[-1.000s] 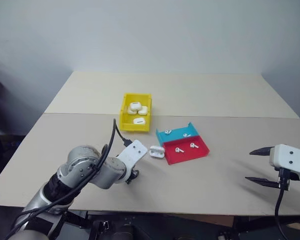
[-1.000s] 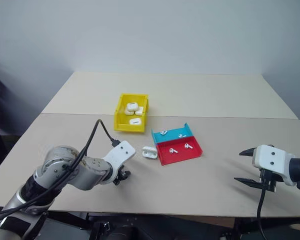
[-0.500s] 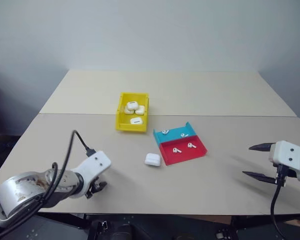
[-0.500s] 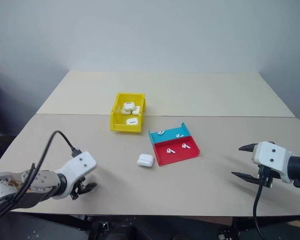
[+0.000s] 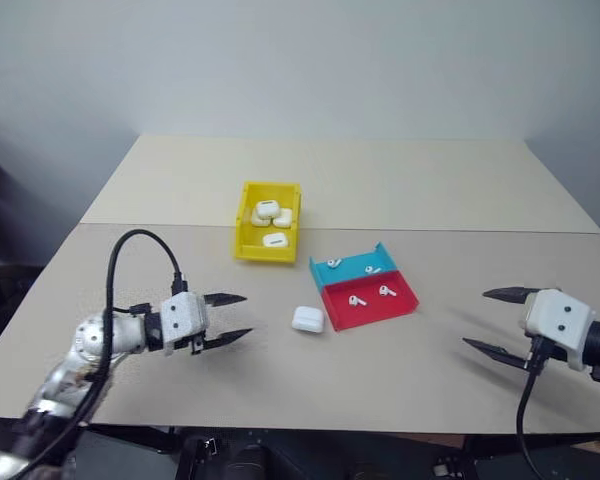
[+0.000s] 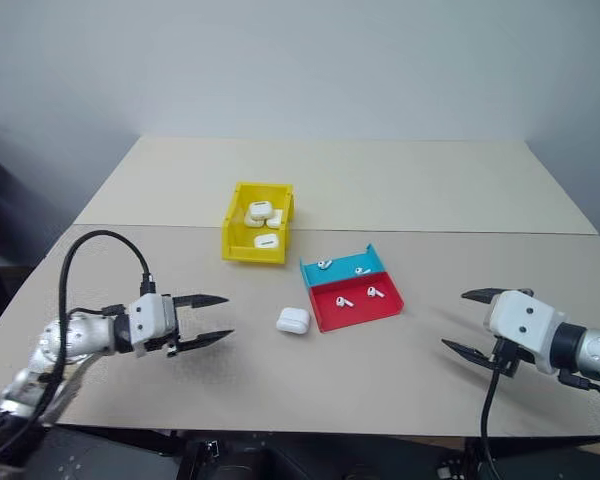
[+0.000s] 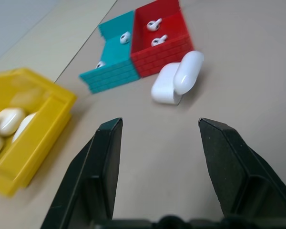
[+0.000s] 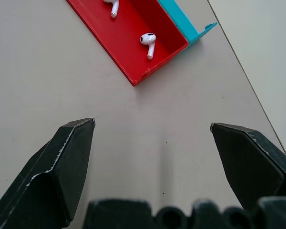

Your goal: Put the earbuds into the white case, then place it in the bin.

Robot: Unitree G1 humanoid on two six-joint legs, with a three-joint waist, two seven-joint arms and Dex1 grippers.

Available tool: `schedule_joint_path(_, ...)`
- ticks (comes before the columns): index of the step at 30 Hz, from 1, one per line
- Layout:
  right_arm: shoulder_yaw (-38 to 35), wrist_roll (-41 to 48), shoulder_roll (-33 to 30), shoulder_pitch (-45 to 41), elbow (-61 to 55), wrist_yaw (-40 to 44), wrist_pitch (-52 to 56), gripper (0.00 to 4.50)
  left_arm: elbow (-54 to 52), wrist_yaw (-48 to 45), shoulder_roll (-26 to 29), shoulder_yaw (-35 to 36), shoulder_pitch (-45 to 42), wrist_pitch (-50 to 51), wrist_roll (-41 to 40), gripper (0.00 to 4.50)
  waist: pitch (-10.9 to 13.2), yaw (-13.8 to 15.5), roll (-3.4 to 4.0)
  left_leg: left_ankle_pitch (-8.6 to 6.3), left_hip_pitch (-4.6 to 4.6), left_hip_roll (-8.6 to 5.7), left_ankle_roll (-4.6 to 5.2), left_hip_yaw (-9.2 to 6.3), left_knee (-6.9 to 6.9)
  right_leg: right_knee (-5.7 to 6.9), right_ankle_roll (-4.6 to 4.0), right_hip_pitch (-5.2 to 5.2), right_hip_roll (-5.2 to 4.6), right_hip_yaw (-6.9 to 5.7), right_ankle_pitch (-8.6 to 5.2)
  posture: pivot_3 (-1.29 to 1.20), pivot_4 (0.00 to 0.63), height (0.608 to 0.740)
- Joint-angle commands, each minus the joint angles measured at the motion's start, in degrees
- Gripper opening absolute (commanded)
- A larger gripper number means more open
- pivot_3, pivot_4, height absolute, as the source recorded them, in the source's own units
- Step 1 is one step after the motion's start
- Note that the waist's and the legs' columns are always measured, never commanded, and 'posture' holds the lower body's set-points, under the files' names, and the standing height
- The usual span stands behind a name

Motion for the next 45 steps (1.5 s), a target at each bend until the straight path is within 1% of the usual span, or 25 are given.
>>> schedule_joint_path(1, -1.87, -0.05, 1.13, 1.24, -3.33, -2.02, 1.07, 4.5, 8.71, -5.86, -3.82, -0.21, -4.97, -12.11, 1.41, 2.73, 0.0, -0.02, -0.01, 0.0, 0.01, 0.0, 0.0, -0.01, 0.02, 0.04, 0.0, 0.0, 0.01, 0.0, 0.0, 0.0, 0.15, 0.74)
schedule_joint_path(4, -2.22, -0.29, 1.55, 1.89, -4.22, -2.67, 1.52, 4.5, 15.95, -10.42, -6.9, -0.76, -7.75, -21.06, 1.72, 2.73, -0.01, -0.53, 0.01, 0.0, 0.04, 0.0, 0.0, 0.0, 0.04, 0.1, 0.01, 0.0, 0.01, 0.03, 0.0, 0.0, 0.15, 0.74)
schedule_joint_path(7, -2.95, -0.42, 1.79, 2.33, -4.95, -3.62, 2.18, 4.5, 22.31, -11.52, -10.37, -1.04, -11.2, -26.99, 3.13, 2.73, -0.01, -0.77, 0.01, 0.01, 0.07, 0.0, 0.0, -0.01, 0.05, 0.14, 0.01, 0.0, 0.02, 0.03, 0.0, 0.0, 0.15, 0.74)
schedule_joint_path(12, -4.1, -0.41, 2.22, 3.63, -6.15, -4.6, 2.8, 4.5, 28.58, -9.96, -13.74, -1.58, -15.31, -32.57, 7.16, 2.73, -0.01, -0.79, 0.0, 0.02, 0.06, 0.0, 0.02, -0.04, 0.13, 0.21, 0.04, 0.01, 0.04, 0.01, 0.02, 0.0, 0.15, 0.74)
schedule_joint_path(16, -4.16, -0.51, 2.48, 3.86, -6.55, -5.08, 3.05, 4.5, 34.27, -8.28, -14.2, -3.01, -18.16, -38.13, 13.06, 2.73, -0.01, -0.94, 0.0, 0.02, 0.07, 0.0, 0.02, -0.05, 0.16, 0.21, 0.05, 0.03, 0.05, 0.01, 0.03, 0.0, 0.15, 0.74)
schedule_joint_path(25, -3.31, -1.33, 2.95, 3.56, -6.12, -6.2, 2.76, 4.5, 41.58, -0.42, -17.16, -4.22, -21.85, -41.83, 20.16, 2.73, -0.01, -1.09, 0.0, 0.02, 0.07, 0.0, 0.02, -0.07, 0.2, 0.27, 0.07, 0.04, 0.06, 0.0, 0.03, 0.0, 0.15, 0.74)
schedule_joint_path(31, -2.77, -2.01, 3.17, 3.2, -5.51, -6.72, 2.34, 4.5, 45.02, 4.65, -17.66, -5.39, -23.71, -43.98, 24.5, 2.73, -0.01, -1.31, 0.0, 0.02, 0.07, -0.01, 0.02, -0.08, 0.23, 0.28, 0.08, 0.04, 0.06, 0.0, 0.03, 0.0, 0.15, 0.74)
schedule_joint_path(32, -2.81, -2.16, 3.26, 3.4, -5.41, -6.7, 2.11, 4.5, 45.37, 4.8, -17.46, -5.69, -23.81, -44.58, 24.65, 2.35, -0.01, -1.31, 0.0, 0.02, 0.07, -0.01, 0.02, -0.09, 0.23, 0.29, 0.08, 0.04, 0.07, 0.0, 0.03, 0.0, 0.15, 0.74)
schedule_joint_path(33, -2.84, -2.27, 3.34, 3.56, -5.34, -6.68, 1.97, 4.5, 45.68, 4.99, -17.33, -5.91, -23.9, -44.93, 24.71, 2.14, -0.01, -1.29, 0.0, 0.02, 0.07, -0.01, 0.02, -0.09, 0.23, 0.29, 0.08, 0.04, 0.07, 0.0, 0.03, 0.0, 0.15, 0.74)
schedule_joint_path(36, -2.8, -2.57, 3.52, 3.69, -5.24, -6.6, 1.78, 4.5, 45.89, 7.15, -17.25, -5.97, -23.78, -44.34, 25.68, 1.18, -0.01, -1.28, 0.01, 0.02, 0.07, -0.01, 0.02, -0.09, 0.24, 0.31, 0.08, 0.05, 0.06, 0.0, 0.04, 0.0, 0.15, 0.74)
schedule_joint_path(40, -2.6, -2.93, 3.68, 3.38, -5.02, -6.65, 1.71, 4.5, 46.18, 6.72, -17.18, -7.05, -23.73, -45.0, 25.1, 1.18, -0.03, -1.29, 0.03, 0.02, 0.11, -0.01, 0.02, -0.09, 0.24, 0.34, 0.08, 0.08, 0.06, 0.0, 0.03, 0.0, 0.15, 0.74)
schedule_joint_path(43, -2.43, -3.15, 3.77, 3.34, -4.88, -6.69, 1.52, 4.5, 46.53, 7.55, -17.06, -7.5, -23.93, -44.25, 26.22, 1.18, -0.03, -1.29, 0.03, 0.03, 0.13, -0.02, 0.02, -0.09, 0.26, 0.36, 0.08, 0.08, 0.06, 0.0, 0.03, 0.0, 0.15, 0.74)
schedule_joint_path(45, -2.4, -3.22, 3.82, 3.31, -4.83, -6.76, 1.49, 4.5, 47.02, 7.41, -16.77, -7.96, -24.08, -44.99, 26.33, 0.84, -0.03, -1.29, 0.03, 0.03, 0.14, -0.02, 0.02, -0.09, 0.27, 0.38, 0.08, 0.1, 0.06, 0.0, 0.03, 0.0, 0.15, 0.74)
